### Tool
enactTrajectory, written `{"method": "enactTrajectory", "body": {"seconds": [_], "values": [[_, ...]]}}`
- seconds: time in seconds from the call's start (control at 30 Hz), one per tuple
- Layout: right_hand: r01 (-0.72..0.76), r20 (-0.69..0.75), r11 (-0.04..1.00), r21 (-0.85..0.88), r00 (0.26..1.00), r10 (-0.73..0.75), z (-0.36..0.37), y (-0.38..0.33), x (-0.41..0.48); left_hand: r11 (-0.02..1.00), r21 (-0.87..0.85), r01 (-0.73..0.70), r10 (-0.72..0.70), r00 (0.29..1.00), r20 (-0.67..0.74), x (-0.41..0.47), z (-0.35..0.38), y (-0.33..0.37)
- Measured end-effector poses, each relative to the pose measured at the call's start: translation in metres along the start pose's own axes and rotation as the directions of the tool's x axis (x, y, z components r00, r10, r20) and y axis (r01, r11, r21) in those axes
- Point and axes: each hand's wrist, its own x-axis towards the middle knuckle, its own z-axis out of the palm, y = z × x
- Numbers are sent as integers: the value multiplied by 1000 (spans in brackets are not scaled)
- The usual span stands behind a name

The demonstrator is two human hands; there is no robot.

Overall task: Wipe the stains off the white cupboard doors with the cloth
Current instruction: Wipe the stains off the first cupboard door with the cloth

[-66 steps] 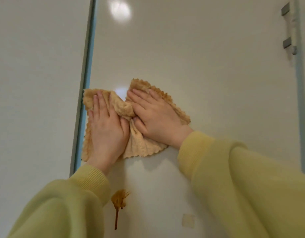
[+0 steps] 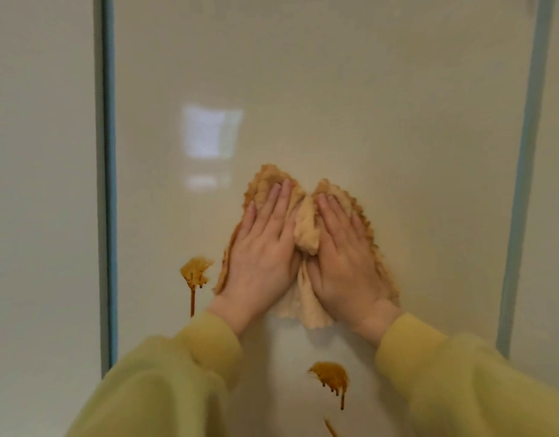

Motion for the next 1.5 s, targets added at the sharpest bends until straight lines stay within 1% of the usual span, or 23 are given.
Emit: {"method": "enactTrajectory", "body": {"seconds": [0.07,0.2,0.37,0.43,0.57,0.63,0.73,0.87,0.93,1.1,1.23,1.37,1.43,1.5], "values": [[67,9,998,12,998,-68,14,-24,16,996,24,87,-87,996,-10,-13,-9,-26],[172,42,982,75,984,-176,35,-68,34,959,-54,279,-281,960,-19,-40,-21,-61],[244,125,943,225,953,-276,49,-106,38,897,-124,424,-430,903,-25,-74,-28,-83],[260,173,944,204,939,-296,51,-114,33,878,-125,462,-469,882,-34,-84,-29,-84],[285,277,955,85,914,-298,51,-119,22,826,-159,541,-554,831,-51,-91,-26,-74],[289,299,954,78,906,-299,50,-117,20,819,-162,550,-565,823,-59,-91,-25,-70],[279,306,953,116,903,-302,50,-116,18,819,-151,554,-566,823,-49,-91,-26,-68],[214,209,953,214,943,-259,52,-113,7,823,-158,545,-557,830,-37,-94,-26,-62],[217,180,953,210,950,-256,49,-107,-7,850,-138,509,-516,856,-23,-102,-24,-57],[263,203,947,183,933,-298,36,-84,-48,903,-112,416,-417,909,17,-129,-13,-30],[336,251,925,178,893,-373,24,-61,-71,895,-128,427,-426,904,38,-145,-2,2],[443,337,879,178,812,-477,7,-23,-98,883,-156,443,-436,896,78,-163,16,47],[499,332,850,172,783,-527,-3,-2,-108,862,-159,481,-467,876,123,-168,23,72],[535,321,832,148,770,-552,-12,19,-117,842,-159,516,-491,854,170,-166,28,97]]}}
